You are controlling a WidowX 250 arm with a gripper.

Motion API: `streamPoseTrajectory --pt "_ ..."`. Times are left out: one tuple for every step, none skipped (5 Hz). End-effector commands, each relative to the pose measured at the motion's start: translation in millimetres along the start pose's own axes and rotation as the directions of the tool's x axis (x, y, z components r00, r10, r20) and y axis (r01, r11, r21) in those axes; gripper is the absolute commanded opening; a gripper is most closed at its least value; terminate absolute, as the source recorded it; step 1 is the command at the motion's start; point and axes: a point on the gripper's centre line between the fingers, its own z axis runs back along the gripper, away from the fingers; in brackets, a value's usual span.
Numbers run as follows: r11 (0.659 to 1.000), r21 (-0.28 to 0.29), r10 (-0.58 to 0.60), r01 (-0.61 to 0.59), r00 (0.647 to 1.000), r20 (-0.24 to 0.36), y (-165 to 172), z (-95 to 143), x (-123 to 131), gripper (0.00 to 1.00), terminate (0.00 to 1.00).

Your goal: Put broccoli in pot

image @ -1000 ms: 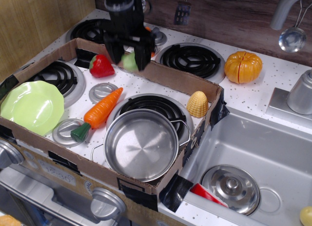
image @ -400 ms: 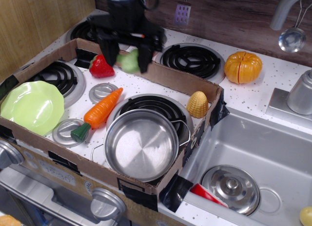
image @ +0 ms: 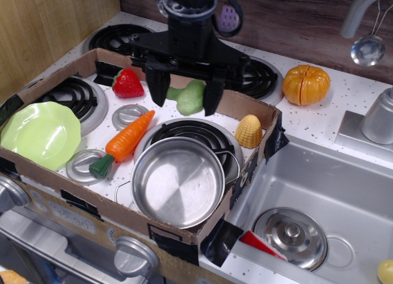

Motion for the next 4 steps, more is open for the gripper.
streamPoseTrajectory --pt "0.997 -0.020 0.074 -0.075 0.997 -0.032 -5 -14 -18 0.00 0.00" --pt "0.995 -0.044 0.089 -0.095 0.989 -0.122 3 -35 -25 0.00 0.00" --pt "0.996 -0.042 0.073 -0.079 0.989 -0.127 10 -41 -25 1.00 0.00" --pt "0.997 -0.046 0.059 -0.066 0.989 -0.137 15 -39 -21 1.00 0.00"
